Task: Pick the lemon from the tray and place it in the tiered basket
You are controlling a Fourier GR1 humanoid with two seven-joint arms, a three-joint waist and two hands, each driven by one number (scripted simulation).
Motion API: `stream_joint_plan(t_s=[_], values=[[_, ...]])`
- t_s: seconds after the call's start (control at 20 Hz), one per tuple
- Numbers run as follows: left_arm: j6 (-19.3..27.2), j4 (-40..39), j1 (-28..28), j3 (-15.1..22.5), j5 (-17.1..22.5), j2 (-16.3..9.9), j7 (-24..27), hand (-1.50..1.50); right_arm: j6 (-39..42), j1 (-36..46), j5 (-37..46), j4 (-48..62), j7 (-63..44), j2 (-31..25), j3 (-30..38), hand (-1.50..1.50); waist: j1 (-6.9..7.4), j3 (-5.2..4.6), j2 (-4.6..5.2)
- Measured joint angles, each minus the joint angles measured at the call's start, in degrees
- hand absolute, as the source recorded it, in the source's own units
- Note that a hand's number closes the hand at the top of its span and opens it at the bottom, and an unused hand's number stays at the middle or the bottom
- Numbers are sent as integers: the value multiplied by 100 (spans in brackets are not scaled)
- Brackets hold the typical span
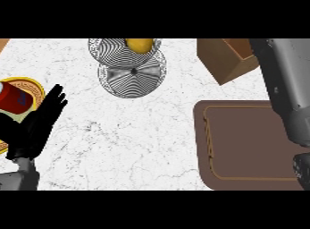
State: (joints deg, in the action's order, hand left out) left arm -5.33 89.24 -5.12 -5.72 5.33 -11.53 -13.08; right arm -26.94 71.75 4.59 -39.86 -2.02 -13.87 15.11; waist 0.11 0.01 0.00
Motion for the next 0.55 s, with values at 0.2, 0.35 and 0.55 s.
stream_joint_plan(t_s=[0.2, 0.35, 0.55], values=[[-46, 60, 115, -45, 25, -16, 50, 0, 469, -364, -229, -295, -61, -598, 214, -150, -18, 0, -10], [-52, 83, 161, -62, 9, -14, 67, 0, 796, -660, -380, -620, -173, -964, 310, -150, -29, 0, -14], [-25, 213, 146, -21, -8, 19, -83, 0, 1366, -925, -610, -617, -92, -1533, 534, -150, -8, 2, -3]])
